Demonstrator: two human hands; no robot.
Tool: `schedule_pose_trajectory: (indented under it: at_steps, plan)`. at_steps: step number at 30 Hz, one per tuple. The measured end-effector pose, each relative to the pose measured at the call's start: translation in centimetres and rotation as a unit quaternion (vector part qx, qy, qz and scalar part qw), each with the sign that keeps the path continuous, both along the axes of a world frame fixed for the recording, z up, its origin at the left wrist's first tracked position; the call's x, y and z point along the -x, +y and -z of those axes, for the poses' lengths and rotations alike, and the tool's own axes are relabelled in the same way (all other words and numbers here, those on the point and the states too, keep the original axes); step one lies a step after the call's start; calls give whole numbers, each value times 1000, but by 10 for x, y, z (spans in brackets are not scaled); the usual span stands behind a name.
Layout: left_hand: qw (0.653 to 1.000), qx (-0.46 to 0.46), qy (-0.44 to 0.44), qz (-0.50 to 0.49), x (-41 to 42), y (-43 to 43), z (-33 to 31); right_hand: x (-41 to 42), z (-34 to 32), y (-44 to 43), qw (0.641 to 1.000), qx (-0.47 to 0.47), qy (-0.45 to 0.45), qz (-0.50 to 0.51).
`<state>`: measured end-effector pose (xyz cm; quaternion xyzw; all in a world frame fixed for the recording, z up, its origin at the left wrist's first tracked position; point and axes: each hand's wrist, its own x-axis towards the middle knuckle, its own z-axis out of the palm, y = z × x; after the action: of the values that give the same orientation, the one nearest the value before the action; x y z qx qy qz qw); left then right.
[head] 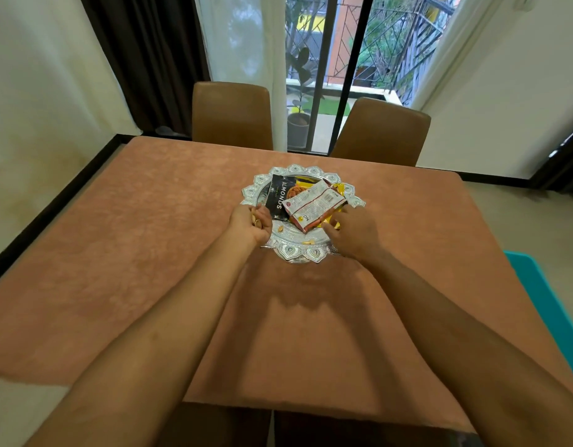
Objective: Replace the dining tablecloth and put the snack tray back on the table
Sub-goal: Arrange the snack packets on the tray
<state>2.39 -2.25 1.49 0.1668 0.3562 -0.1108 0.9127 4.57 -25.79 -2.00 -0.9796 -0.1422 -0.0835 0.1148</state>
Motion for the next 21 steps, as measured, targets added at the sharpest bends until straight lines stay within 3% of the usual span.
schedule_pose_trajectory:
  at_steps: [8, 13, 18, 21]
  plan:
    - [994, -68, -8, 83, 1, 7, 1, -10, -8, 26, 984, 84, 126, -97]
    - [992, -81, 8, 93, 1, 13, 5, -12, -10, 49, 973, 38, 190, -125]
    - [987, -112, 6, 118, -1, 19, 5, -21, -21, 41, 981, -91, 159, -69]
    - [985, -124, 14, 115, 0, 21, 5, -29, -34, 20, 980, -58, 180, -63]
